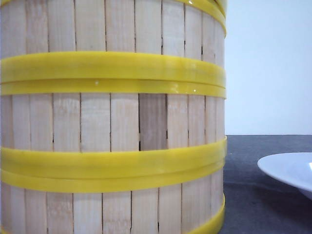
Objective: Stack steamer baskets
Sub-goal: 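Carry the lid over the stack and lower it on top with the right gripper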
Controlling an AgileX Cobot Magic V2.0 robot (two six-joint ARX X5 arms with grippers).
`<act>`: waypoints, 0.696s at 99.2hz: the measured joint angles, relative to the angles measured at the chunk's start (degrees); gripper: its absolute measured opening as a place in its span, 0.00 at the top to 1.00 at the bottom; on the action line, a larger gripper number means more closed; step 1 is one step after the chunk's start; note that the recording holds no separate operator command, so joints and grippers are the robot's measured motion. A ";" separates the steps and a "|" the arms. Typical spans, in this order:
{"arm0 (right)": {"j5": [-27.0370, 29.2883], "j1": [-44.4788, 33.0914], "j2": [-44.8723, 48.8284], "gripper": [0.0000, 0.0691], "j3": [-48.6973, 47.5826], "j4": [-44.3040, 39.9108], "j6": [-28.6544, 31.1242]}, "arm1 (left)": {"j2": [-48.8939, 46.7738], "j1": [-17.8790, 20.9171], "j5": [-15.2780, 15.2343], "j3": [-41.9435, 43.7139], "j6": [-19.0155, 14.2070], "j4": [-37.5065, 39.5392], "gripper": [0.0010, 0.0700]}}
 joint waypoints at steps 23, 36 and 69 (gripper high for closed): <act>-0.98 0.37 0.74 0.93 0.07 -3.23 -0.02 | 0.02 0.00 0.02 0.00 0.00 0.00 0.01; -0.79 0.61 0.83 0.93 0.22 -3.21 -0.04 | 0.02 0.00 0.00 0.00 0.00 0.00 0.01; -1.51 1.31 1.18 0.93 0.22 2.08 0.02 | 0.04 0.00 0.02 0.00 0.02 -0.66 0.01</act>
